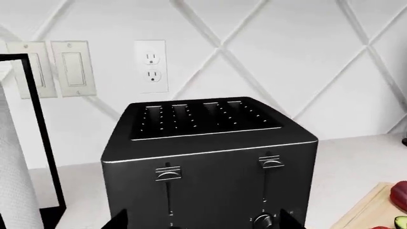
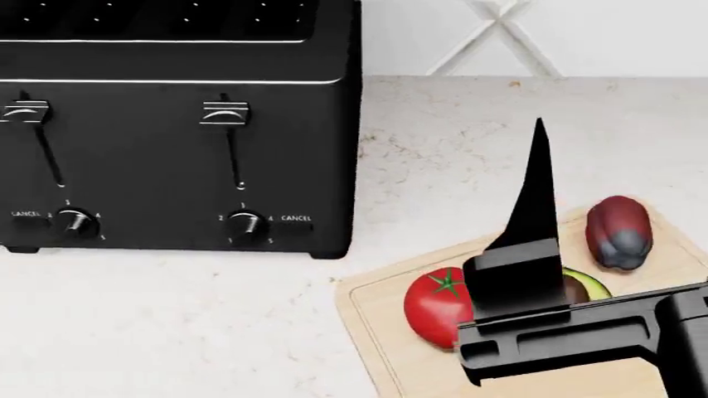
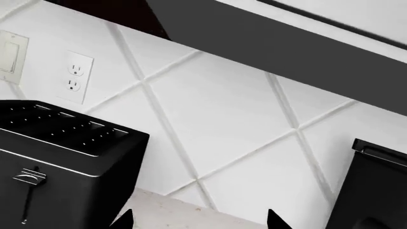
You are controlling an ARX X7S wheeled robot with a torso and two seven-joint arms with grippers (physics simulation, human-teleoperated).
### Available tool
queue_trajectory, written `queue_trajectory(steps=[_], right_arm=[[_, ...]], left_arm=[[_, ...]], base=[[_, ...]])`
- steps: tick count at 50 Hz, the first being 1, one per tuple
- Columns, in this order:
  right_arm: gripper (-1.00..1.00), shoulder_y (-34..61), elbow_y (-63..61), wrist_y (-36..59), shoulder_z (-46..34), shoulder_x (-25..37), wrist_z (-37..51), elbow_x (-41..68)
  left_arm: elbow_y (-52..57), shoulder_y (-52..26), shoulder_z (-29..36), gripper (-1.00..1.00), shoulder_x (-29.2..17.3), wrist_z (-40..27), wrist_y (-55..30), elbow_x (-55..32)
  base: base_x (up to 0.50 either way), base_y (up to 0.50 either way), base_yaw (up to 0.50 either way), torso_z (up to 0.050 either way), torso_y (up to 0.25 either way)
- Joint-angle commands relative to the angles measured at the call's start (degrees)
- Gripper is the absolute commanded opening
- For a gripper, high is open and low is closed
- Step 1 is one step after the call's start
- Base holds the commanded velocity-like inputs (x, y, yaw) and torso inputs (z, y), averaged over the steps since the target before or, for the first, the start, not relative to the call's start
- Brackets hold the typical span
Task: Place the avocado, onion, tomato and bell pepper on the cutting board.
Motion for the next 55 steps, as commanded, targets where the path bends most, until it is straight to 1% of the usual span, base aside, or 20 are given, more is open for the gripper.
queue_trajectory(steps=[1,7,10,15,22,29,36,50,55], right_arm=[[1.00,-0.3,-1.1,-1.7,1.5,-1.9,-0.7,-1.1],[1.00,-4.1,-2.0,-3.2,2.8,-0.4,-2.3,-3.4],[1.00,-3.6,-2.1,-3.2,3.0,-0.1,-2.1,-2.8],[1.00,-3.4,-2.1,-3.0,3.1,0.1,-1.8,-2.3],[1.00,-2.6,-1.5,-2.0,2.3,-1.6,-1.4,-2.6],[1.00,-2.1,-1.7,-1.7,2.1,-2.0,-0.9,-2.1],[1.00,-2.3,-1.9,-1.8,2.5,-1.6,-1.1,-1.8],[1.00,0.0,-0.6,0.0,1.5,-3.4,-0.8,-1.1],[1.00,-1.1,-1.0,-0.4,1.7,-3.3,-1.0,-1.6]], left_arm=[[2.5,5.6,-2.3,1.00,-4.4,3.8,7.8,3.8],[2.3,5.7,-2.8,1.00,-4.4,3.6,7.2,3.7],[2.0,7.4,-1.4,1.00,-4.5,4.4,8.9,6.3],[2.6,7.2,-2.0,1.00,-4.3,4.1,8.7,5.3],[2.7,7.3,-2.4,1.00,-4.4,3.6,8.8,5.0],[2.9,7.5,-2.9,1.00,-4.5,3.1,8.8,4.9],[2.9,7.4,-3.7,1.00,-4.4,3.0,8.2,4.3],[2.1,7.6,-4.7,1.00,-4.3,3.7,7.9,4.0],[2.3,8.0,-4.8,1.00,-4.3,3.5,8.0,4.1]], base=[[0.00,0.50,0.00,0.000,0.000],[0.00,0.50,0.00,0.000,0.000],[0.00,0.50,0.00,0.000,0.000],[0.00,0.50,0.00,0.000,0.000],[0.00,0.50,0.00,0.000,0.000],[0.00,0.50,0.00,0.000,0.000],[0.00,0.50,0.00,0.000,0.000],[0.00,0.50,0.00,0.000,0.000],[0.00,0.50,0.00,0.000,0.000]])
